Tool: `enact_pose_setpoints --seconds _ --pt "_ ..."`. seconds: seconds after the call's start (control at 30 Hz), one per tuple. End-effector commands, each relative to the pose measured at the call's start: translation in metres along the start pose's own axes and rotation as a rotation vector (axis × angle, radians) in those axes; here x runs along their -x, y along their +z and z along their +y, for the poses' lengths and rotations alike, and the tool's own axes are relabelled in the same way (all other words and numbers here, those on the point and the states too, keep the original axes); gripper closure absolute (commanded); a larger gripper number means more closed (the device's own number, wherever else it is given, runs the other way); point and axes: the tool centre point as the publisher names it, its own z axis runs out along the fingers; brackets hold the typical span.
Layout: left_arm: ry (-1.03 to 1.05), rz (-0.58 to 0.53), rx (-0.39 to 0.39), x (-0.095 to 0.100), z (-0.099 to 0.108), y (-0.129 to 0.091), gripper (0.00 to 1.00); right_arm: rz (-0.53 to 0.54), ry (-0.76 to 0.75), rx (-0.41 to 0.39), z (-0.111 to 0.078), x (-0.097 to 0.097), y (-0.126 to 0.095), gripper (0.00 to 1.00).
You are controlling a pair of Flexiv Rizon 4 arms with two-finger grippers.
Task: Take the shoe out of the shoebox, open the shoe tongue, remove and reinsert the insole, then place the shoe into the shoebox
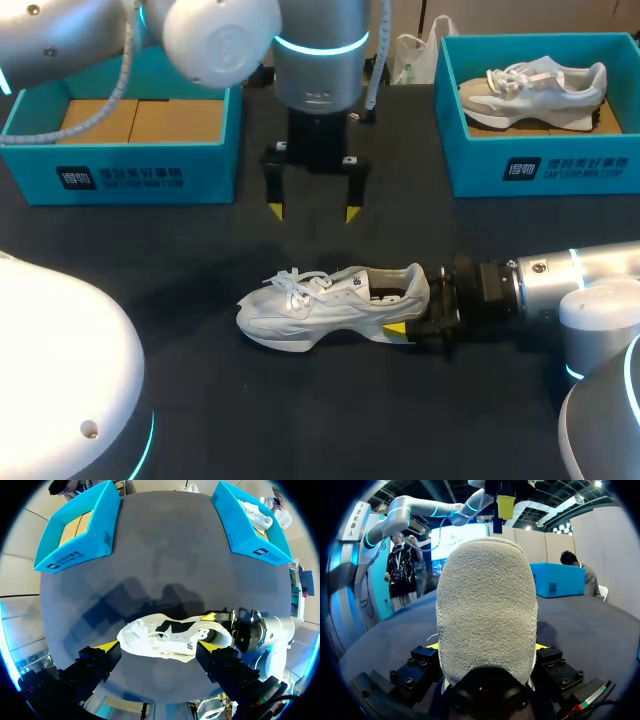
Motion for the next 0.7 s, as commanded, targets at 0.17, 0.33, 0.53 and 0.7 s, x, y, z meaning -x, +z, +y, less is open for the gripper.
enact_pose_setpoints --seconds 0.17,0.33,0.53,0.7 --pt "-0.059 -0.045 0.006 -0.035 0.011 0.018 0.0 0.0 0.002 -0.004 0.0 0.0 0.0 1.0" --pt "-0.066 -0.052 0.043 -0.051 0.015 0.029 0.0 0.0 0.002 -0.004 0.0 0.0 0.0 1.0" --pt "-0.093 -0.077 0.073 -0.065 0.015 0.043 0.0 0.0 0.002 -0.004 0.0 0.0 0.0 1.0" --pt "-0.1 -0.106 0.093 -0.07 0.019 0.057 0.0 0.0 0.002 -0.004 0.0 0.0 0.0 1.0"
